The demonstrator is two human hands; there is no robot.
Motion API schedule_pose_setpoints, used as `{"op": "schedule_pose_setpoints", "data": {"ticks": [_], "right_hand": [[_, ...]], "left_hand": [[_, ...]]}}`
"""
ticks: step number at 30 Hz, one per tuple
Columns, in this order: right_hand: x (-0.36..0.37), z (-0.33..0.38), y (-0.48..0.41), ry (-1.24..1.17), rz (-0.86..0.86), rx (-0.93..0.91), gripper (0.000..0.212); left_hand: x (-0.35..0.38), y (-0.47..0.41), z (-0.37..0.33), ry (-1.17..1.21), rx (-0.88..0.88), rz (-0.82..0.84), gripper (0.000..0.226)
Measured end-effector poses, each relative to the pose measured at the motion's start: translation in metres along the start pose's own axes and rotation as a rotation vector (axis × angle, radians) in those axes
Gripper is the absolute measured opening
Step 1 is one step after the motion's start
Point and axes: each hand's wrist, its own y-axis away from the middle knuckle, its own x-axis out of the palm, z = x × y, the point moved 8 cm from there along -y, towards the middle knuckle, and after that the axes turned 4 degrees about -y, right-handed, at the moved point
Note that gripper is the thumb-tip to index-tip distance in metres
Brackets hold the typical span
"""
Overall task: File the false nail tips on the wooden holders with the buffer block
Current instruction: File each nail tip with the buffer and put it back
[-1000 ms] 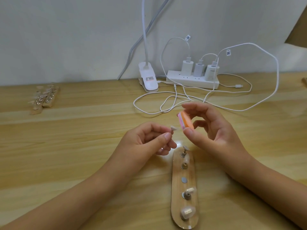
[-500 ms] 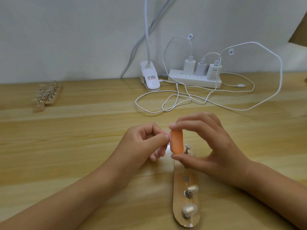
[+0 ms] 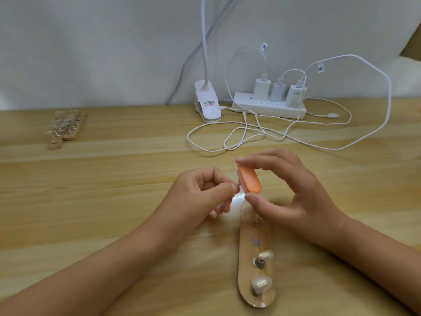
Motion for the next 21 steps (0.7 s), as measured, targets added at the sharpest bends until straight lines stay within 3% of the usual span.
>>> {"op": "schedule_pose_setpoints", "data": {"ticks": [11,14,17,21], "right_hand": [[-0.001,-0.006,0.001,-0.083,-0.037,0.006,0.045],[-0.006,-0.019,0.000,-0.175,-0.099,0.143,0.042],[0.000,-0.018,0.000,-0.236,-0.045,0.140,0.041],[0.002,-0.035,0.001,-0.430,-0.037,0.386,0.036]], "left_hand": [[-0.002,-0.002,0.003,0.085,0.031,-0.003,0.009],[-0.002,-0.002,0.003,0.136,0.058,-0.008,0.003],[-0.001,-0.001,0.002,0.116,0.089,0.004,0.012],[-0.002,-0.001,0.001,0.131,0.105,-0.004,0.012]]}}
